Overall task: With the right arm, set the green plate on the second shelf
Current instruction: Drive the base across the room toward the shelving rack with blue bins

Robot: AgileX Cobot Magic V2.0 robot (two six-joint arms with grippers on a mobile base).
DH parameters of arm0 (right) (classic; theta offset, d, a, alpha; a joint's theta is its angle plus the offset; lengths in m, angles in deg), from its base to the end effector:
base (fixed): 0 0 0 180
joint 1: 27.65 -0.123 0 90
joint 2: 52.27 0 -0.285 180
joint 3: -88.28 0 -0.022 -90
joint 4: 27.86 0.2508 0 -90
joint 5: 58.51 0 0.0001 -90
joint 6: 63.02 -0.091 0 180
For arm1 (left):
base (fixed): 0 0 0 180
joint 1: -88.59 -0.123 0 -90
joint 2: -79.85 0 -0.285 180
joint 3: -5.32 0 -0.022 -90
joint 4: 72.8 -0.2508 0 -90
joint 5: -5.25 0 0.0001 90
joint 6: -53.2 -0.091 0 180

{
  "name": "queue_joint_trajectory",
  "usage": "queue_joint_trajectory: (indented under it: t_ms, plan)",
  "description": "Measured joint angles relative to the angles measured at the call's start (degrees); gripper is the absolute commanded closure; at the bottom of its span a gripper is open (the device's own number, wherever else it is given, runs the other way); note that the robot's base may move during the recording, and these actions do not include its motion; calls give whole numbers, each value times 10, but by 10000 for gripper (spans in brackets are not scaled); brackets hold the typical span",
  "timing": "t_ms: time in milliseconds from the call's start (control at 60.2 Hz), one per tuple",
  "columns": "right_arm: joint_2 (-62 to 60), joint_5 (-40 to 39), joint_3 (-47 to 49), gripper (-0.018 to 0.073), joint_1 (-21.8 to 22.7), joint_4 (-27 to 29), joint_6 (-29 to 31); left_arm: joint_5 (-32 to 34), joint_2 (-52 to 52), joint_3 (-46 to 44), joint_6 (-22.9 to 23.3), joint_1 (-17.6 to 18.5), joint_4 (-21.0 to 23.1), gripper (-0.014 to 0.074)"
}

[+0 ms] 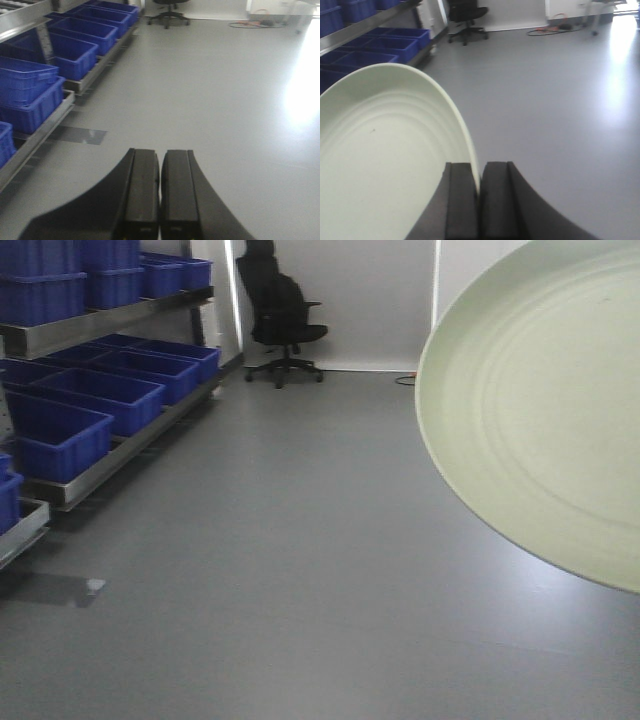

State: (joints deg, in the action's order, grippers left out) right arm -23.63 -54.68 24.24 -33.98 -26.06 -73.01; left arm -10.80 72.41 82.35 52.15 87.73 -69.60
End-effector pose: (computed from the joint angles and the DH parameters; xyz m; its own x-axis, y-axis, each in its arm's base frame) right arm 0.0912 0.0103 0.2594 -0.1332 0.1907 -0.9726 -0.0869 0.9753 0.2032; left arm 0.0544 -0.0006 0.1893 -0.1820 -0.0381 -0.9826 -0.0063 0.9993 -0.0376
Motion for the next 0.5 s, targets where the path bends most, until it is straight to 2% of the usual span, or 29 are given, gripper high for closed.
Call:
queue_joint_trajectory:
  t_ms: [498]
  plan:
    - [0,0,0,504,0,0,0,0,0,0,0,0,0,473]
